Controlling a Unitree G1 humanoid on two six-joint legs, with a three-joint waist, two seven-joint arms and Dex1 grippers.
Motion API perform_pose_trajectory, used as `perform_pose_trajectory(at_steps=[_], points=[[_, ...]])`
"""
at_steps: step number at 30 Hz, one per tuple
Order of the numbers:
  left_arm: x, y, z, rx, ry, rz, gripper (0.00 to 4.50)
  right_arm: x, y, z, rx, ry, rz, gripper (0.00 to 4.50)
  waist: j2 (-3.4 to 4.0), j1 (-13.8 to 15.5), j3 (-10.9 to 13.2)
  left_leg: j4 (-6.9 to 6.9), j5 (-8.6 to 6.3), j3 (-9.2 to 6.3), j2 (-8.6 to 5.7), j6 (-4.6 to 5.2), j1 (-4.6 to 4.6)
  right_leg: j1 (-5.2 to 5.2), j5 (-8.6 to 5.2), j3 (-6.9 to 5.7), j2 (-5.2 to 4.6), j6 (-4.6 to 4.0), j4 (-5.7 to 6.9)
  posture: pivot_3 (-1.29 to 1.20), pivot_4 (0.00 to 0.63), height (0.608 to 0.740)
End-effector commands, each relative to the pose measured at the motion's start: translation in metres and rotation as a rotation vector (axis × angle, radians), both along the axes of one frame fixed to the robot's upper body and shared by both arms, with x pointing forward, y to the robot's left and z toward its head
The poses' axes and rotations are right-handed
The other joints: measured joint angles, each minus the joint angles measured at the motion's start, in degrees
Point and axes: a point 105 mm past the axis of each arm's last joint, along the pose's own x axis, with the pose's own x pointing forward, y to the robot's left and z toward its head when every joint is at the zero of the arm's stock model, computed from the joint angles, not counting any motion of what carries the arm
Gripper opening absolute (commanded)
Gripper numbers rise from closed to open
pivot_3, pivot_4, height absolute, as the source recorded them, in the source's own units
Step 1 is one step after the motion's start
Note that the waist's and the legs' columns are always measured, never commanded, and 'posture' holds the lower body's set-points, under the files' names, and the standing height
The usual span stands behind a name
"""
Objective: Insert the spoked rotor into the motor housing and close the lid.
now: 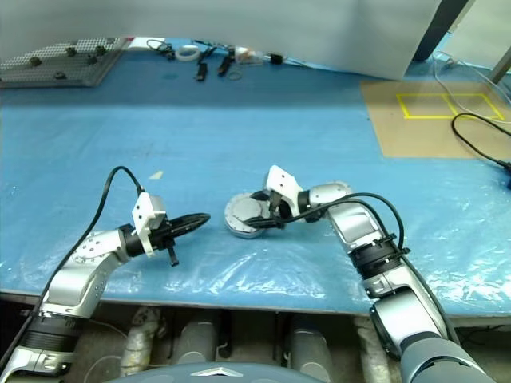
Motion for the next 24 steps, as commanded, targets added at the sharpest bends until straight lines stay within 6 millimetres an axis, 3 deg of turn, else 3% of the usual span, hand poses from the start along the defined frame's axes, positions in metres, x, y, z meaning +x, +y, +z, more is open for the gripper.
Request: perform_pose_trajectory(at_steps=[1,8,24], points=[[0.0,0.003,0.003,-0.009,-0.015,0.016,0.0,0.003,0.008,0.025,0.06,-0.049,0.008,2.99,0.0,0.0,0.0,0.01,0.0,0.0,0.0,0.0,0.0,0.0,0.0,0.0,0.0,0.0,0.01,0.0,0.15,0.74],[0.002,0.002,0.003,-0.01,-0.016,0.019,0.0,0.002,-0.001,-0.002,-0.042,-0.071,0.013,2.99,0.0,0.1,0.0,0.04,0.0,0.0,-0.01,-0.01,-0.02,0.01,0.0,0.0,0.0,0.0,0.01,0.0,0.15,0.74],[0.005,0.0,0.001,-0.008,-0.021,0.003,0.0,0.006,-0.015,-0.024,-0.083,-0.042,-0.012,2.99,-0.01,0.1,0.0,0.2,-0.03,-0.04,0.0,-0.04,0.26,0.3,0.01,0.0,-0.01,-0.01,0.1,0.0,0.15,0.74]])
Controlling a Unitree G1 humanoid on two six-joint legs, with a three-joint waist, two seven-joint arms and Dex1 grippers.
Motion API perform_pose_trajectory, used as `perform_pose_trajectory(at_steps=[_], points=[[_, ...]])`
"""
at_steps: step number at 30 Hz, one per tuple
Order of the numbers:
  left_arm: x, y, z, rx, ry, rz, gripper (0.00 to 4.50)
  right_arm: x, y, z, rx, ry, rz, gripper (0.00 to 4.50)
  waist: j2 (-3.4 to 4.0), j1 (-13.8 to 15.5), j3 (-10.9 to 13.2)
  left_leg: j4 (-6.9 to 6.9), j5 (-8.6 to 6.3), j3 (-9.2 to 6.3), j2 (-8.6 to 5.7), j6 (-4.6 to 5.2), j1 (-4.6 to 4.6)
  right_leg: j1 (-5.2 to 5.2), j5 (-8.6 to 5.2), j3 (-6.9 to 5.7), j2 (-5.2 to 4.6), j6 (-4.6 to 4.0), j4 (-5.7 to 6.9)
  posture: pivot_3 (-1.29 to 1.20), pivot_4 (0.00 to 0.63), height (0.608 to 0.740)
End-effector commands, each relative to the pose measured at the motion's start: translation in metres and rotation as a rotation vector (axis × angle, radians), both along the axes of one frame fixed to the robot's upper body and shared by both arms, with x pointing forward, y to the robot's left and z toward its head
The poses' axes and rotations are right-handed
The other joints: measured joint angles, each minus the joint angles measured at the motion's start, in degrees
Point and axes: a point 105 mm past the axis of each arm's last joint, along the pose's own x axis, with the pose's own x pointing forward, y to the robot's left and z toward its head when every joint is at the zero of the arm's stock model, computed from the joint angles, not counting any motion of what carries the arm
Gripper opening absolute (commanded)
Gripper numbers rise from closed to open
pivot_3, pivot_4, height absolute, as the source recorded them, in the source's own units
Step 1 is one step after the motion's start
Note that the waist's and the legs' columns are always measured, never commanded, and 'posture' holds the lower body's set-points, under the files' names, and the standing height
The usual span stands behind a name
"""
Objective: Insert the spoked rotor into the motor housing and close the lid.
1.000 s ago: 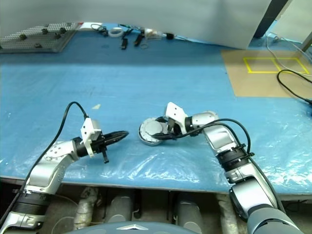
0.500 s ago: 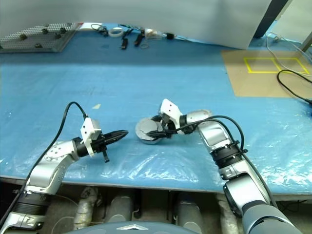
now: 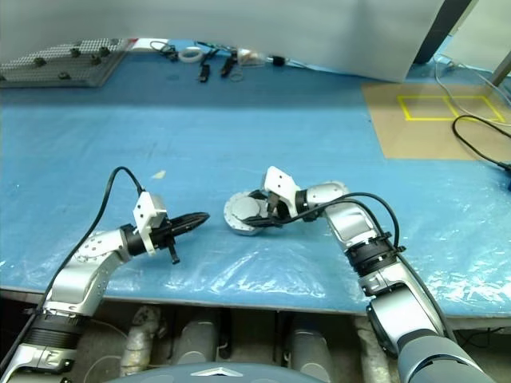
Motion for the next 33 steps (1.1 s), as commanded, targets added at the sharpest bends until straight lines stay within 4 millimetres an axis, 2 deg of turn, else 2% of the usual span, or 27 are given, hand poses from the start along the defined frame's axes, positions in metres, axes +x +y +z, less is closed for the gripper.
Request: perform_pose_trajectory(at_steps=[1,5,10,13,15,19,23,29,33], points=[[0.0,-0.003,0.006,-0.01,-0.034,-0.015,0.0,0.001,-0.012,-0.015,-0.05,0.041,-0.03,2.99,0.0,0.1,0.0,0.0,0.0,0.0,0.0,0.0,0.04,0.04,0.0,0.0,0.0,0.0,0.0,0.0,0.15,0.74],[0.0,-0.004,0.006,-0.012,-0.035,-0.015,0.0,0.004,-0.016,-0.015,-0.072,0.029,-0.029,2.99,0.0,0.1,0.0,0.0,-0.01,0.0,-0.01,-0.01,0.12,0.12,0.0,0.0,0.0,0.0,-0.01,0.0,0.15,0.74],[0.003,-0.007,0.007,-0.019,-0.041,-0.016,0.0,-0.002,-0.02,-0.038,-0.152,0.027,-0.003,2.99,-0.02,0.1,0.0,0.0,-0.01,-0.01,-0.01,-0.02,0.24,0.29,0.0,0.0,-0.01,0.0,-0.04,0.0,0.15,0.74],[0.002,-0.009,0.008,-0.021,-0.041,-0.021,0.0,-0.002,-0.019,-0.046,-0.164,0.053,-0.023,2.99,-0.02,0.1,0.0,-0.11,-0.09,0.0,-0.02,-0.14,0.81,0.86,-0.02,0.0,-0.01,-0.01,-0.19,0.0,0.15,0.74],[0.002,-0.012,0.008,-0.023,-0.042,-0.025,0.0,0.001,-0.016,-0.04,-0.105,0.108,-0.061,2.99,-0.02,0.1,0.0,-0.19,-0.1,0.0,-0.03,-0.16,1.09,1.11,-0.02,0.01,-0.01,-0.01,-0.23,0.0,0.15,0.74],[0.001,-0.016,0.012,-0.027,-0.044,-0.032,0.0,0.012,-0.004,0.009,0.144,0.227,-0.11,2.99,-0.02,0.1,0.0,-0.2,-0.1,0.0,-0.02,-0.16,1.21,1.17,-0.03,0.05,0.0,-0.01,-0.2,0.0,0.15,0.74],[0.001,-0.018,0.015,-0.027,-0.045,-0.035,0.0,0.011,0.002,0.041,0.25,0.238,-0.086,2.99,-0.01,0.1,0.0,-0.21,-0.07,0.0,-0.02,-0.13,0.72,0.72,-0.02,0.04,0.01,-0.02,-0.19,0.0,0.15,0.74],[0.004,-0.019,0.017,-0.03,-0.046,-0.038,0.0,-0.001,0.001,0.031,0.151,0.17,-0.043,2.99,-0.02,0.0,0.0,-0.1,0.04,0.0,-0.02,0.04,-0.41,-0.38,0.1,-0.04,0.01,0.14,0.02,0.0,0.15,0.74],[0.005,-0.016,0.014,-0.031,-0.042,-0.033,0.0,-0.002,-0.001,0.017,0.094,0.145,-0.052,2.99,-0.02,0.0,0.0,-0.16,0.03,0.0,0.01,0.04,-0.41,-0.38,0.12,-0.1,0.01,0.18,-0.01,0.0,0.15,0.74]])
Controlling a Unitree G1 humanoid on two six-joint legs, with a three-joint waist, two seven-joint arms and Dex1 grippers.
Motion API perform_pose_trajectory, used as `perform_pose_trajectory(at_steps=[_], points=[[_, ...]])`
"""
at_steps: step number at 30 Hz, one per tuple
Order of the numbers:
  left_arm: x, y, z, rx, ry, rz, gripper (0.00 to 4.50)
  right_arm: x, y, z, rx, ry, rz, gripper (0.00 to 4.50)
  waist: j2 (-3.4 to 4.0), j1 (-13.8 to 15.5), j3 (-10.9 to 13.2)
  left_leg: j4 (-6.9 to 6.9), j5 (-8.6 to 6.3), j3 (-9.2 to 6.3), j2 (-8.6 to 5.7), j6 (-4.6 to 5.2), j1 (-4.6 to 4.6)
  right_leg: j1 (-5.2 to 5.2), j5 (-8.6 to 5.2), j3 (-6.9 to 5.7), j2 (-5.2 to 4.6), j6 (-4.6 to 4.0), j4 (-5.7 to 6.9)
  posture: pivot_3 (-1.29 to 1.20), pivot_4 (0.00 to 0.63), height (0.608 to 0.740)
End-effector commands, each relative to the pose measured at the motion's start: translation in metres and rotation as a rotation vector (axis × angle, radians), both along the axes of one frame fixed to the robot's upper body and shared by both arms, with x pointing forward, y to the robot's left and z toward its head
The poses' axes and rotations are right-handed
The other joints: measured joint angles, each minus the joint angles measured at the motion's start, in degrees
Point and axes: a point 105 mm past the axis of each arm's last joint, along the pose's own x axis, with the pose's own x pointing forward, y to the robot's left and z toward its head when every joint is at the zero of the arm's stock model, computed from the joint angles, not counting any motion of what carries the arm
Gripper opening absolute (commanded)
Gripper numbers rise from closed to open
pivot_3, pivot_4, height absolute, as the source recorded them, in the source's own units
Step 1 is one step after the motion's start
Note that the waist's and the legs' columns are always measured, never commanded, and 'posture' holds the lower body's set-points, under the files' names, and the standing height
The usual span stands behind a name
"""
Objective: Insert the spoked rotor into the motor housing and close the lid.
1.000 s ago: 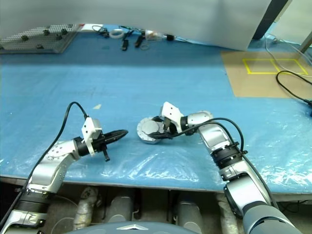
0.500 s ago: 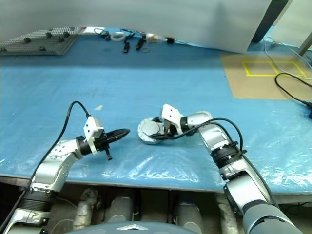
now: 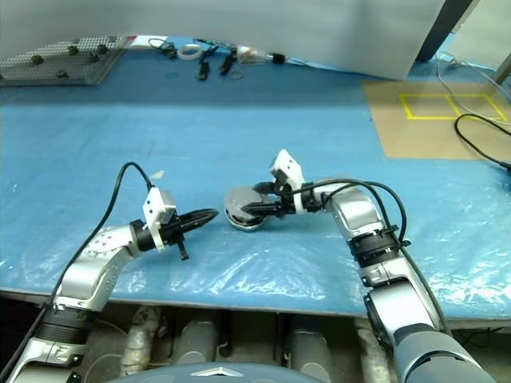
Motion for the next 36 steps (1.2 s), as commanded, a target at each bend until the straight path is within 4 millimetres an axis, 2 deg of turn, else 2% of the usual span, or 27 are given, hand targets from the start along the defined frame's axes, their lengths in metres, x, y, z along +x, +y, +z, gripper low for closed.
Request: perform_pose_trajectory(at_steps=[1,7,12,16,20,26,32,36], points=[[0.001,0.001,0.006,-0.007,-0.03,-0.005,0.0,-0.004,0.005,-0.001,-0.013,-0.046,0.029,2.99,0.0,0.0,0.0,-0.01,0.0,0.0,0.0,0.0,0.0,0.0,-0.03,0.0,0.0,-0.05,0.0,0.0,0.15,0.74],[0.001,0.002,0.003,-0.005,-0.028,-0.002,0.0,-0.008,0.002,-0.027,-0.094,-0.046,0.042,2.99,0.0,0.0,0.0,0.05,-0.01,0.0,0.01,-0.01,0.14,0.12,-0.11,0.02,0.0,-0.19,-0.02,0.0,0.15,0.74],[0.0,0.002,0.005,-0.004,-0.034,-0.002,0.0,-0.005,-0.004,-0.033,-0.123,-0.055,0.03,2.99,-0.01,0.0,0.0,0.11,-0.03,0.0,0.0,-0.04,0.34,0.32,-0.11,0.05,-0.01,-0.19,-0.04,0.0,0.15,0.74],[0.0,0.001,0.006,-0.005,-0.035,0.0,0.0,-0.004,-0.002,-0.036,-0.131,-0.071,0.031,2.99,-0.01,0.0,0.0,0.11,-0.03,0.0,0.0,-0.04,0.44,0.4,-0.12,0.05,-0.01,-0.19,-0.04,0.0,0.15,0.74],[0.001,0.0,0.008,-0.009,-0.037,-0.001,0.0,-0.006,-0.008,-0.05,-0.185,-0.072,0.041,2.99,-0.02,-0.1,0.0,0.1,-0.05,0.0,0.0,-0.07,0.57,0.51,-0.12,0.07,0.0,-0.2,-0.03,0.0,0.15,0.74],[0.0,0.0,0.009,-0.018,-0.037,-0.012,0.0,-0.003,-0.015,-0.062,-0.233,-0.066,0.024,2.99,-0.02,0.0,0.0,-0.06,-0.13,0.0,-0.02,-0.2,1.33,1.32,-0.14,0.08,-0.01,-0.21,-0.25,0.0,0.15,0.74],[0.006,-0.005,0.005,-0.011,-0.041,-0.018,0.0,-0.006,-0.02,-0.07,-0.271,-0.052,0.055,2.99,-0.02,0.1,0.0,-0.14,-0.13,0.02,-0.04,-0.21,1.79,1.7,-0.15,0.15,-0.01,-0.19,-0.27,0.0,0.15,0.74],[0.014,-0.015,0.005,-0.006,-0.047,-0.031,0.0,-0.005,-0.019,-0.066,-0.246,-0.04,0.044,2.99,-0.05,0.1,0.0,-0.17,-0.13,0.02,-0.07,-0.21,1.8,1.73,-0.15,0.18,-0.01,-0.19,-0.31,0.0,0.15,0.74]])
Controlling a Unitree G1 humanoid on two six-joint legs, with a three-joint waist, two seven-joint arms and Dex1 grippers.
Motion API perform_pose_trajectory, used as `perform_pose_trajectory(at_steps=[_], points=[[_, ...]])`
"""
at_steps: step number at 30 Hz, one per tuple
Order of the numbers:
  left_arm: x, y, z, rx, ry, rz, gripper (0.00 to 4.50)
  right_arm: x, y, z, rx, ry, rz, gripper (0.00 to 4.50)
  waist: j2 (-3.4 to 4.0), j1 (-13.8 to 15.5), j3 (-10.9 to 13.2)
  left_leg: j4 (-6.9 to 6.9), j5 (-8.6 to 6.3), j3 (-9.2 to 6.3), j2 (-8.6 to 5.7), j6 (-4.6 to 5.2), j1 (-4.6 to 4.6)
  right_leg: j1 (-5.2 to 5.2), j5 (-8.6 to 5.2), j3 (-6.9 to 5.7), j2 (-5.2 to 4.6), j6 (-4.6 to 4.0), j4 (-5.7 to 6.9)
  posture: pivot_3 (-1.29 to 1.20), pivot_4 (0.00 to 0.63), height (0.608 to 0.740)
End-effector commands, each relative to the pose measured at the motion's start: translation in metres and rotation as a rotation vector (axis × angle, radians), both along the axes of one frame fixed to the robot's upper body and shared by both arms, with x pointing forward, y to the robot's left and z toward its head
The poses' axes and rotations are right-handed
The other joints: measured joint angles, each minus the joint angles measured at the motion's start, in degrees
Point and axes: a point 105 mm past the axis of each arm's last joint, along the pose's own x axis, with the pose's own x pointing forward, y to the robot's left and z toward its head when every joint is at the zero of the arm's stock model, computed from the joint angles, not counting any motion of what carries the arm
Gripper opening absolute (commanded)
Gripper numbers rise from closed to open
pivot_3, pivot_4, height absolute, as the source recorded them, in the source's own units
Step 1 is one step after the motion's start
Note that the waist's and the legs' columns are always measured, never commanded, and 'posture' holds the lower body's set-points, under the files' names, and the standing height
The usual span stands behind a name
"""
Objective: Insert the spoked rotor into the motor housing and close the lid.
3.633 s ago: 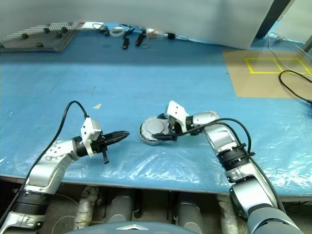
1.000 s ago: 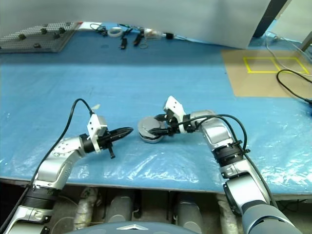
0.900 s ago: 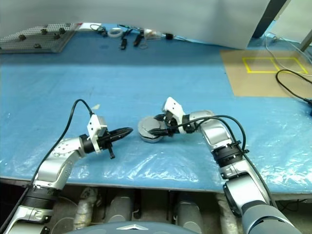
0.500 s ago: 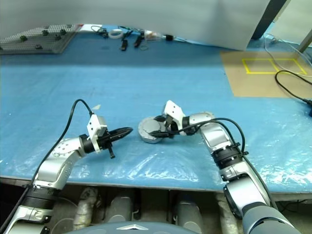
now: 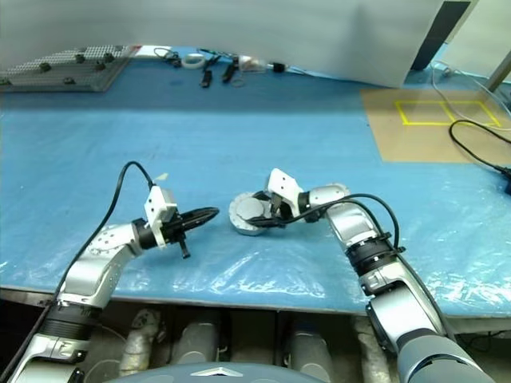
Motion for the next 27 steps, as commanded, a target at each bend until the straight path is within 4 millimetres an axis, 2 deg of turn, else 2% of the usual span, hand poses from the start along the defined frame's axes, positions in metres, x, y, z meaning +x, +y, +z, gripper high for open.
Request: perform_pose_trajectory(at_steps=[1,7,17,27], points=[[0.009,-0.012,0.008,0.005,-0.046,-0.024,0.0,-0.006,-0.016,-0.036,-0.102,0.129,-0.054,2.99,0.0,0.0,0.0,-0.02,0.0,0.0,0.0,0.0,-0.01,-0.01,0.0,0.0,0.0,0.0,-0.01,0.0,0.15,0.74],[0.016,-0.029,0.0,0.02,-0.045,-0.072,0.0,-0.004,-0.015,-0.03,-0.084,0.124,-0.06,2.99,-0.02,-0.1,0.0,-0.12,0.0,0.01,-0.01,0.01,-0.1,-0.11,0.0,0.0,0.0,0.0,-0.1,0.0,0.15,0.74],[0.026,-0.018,-0.016,0.067,-0.028,-0.034,0.0,-0.005,-0.019,-0.03,-0.082,0.126,-0.08,2.99,-0.02,0.1,0.0,-0.16,0.0,0.01,-0.01,0.01,-0.17,-0.18,0.0,-0.01,0.0,0.0,-0.13,0.0,0.15,0.74],[0.022,-0.029,-0.025,0.088,-0.02,-0.072,0.0,-0.006,-0.02,-0.03,-0.078,0.129,-0.089,2.99,-0.02,0.5,0.0,-0.23,0.0,0.01,-0.02,0.0,-0.17,-0.17,0.0,-0.01,0.0,0.0,-0.26,0.0,0.15,0.74]])
